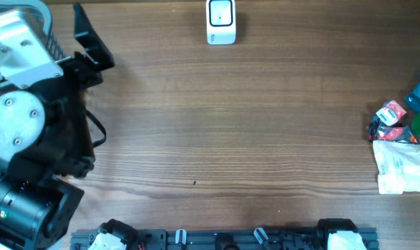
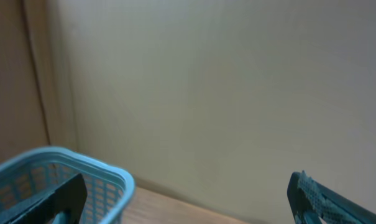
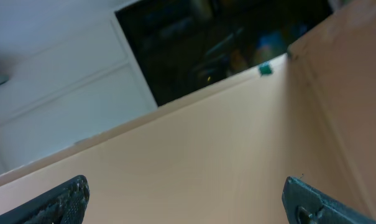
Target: Scan the item barcode
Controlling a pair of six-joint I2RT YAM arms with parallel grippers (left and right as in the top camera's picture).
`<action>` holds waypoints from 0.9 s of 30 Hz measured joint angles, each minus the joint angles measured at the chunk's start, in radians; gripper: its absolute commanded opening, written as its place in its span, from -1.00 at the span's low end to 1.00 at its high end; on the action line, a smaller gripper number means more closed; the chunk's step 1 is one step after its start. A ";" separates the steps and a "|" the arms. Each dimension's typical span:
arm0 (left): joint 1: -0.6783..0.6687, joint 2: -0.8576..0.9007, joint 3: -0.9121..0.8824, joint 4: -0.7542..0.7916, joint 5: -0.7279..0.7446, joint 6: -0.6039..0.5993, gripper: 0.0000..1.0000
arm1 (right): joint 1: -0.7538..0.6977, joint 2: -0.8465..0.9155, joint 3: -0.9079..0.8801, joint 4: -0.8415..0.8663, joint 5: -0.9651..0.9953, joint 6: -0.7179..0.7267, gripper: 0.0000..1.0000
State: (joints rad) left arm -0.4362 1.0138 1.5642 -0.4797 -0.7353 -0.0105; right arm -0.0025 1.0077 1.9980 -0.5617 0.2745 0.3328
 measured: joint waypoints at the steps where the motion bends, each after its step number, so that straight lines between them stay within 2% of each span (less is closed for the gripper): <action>1: 0.000 -0.001 0.000 0.029 -0.005 0.016 1.00 | 0.013 -0.006 0.000 0.002 0.020 -0.022 1.00; 8: 0.000 -0.008 0.000 0.232 -0.024 0.063 1.00 | 0.048 -0.022 0.000 0.031 0.095 -0.070 1.00; 13: 0.000 -0.026 0.000 0.146 0.003 0.105 1.00 | 0.050 -0.050 -0.025 -0.002 0.108 -0.074 0.99; 18: 0.000 -0.092 -0.002 0.022 0.161 0.120 1.00 | 0.051 -0.185 -0.178 0.002 0.115 -0.099 1.00; 22: 0.010 -0.178 -0.043 0.039 0.238 0.123 1.00 | 0.052 -0.330 -0.361 0.023 0.119 -0.104 1.00; 27: 0.115 -0.266 -0.179 0.098 0.266 0.126 0.99 | 0.052 -0.437 -0.494 0.031 0.119 -0.104 0.99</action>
State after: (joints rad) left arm -0.3214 0.7475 1.3857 -0.3813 -0.4690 0.1158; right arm 0.0494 0.5709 1.5040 -0.5308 0.3939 0.2287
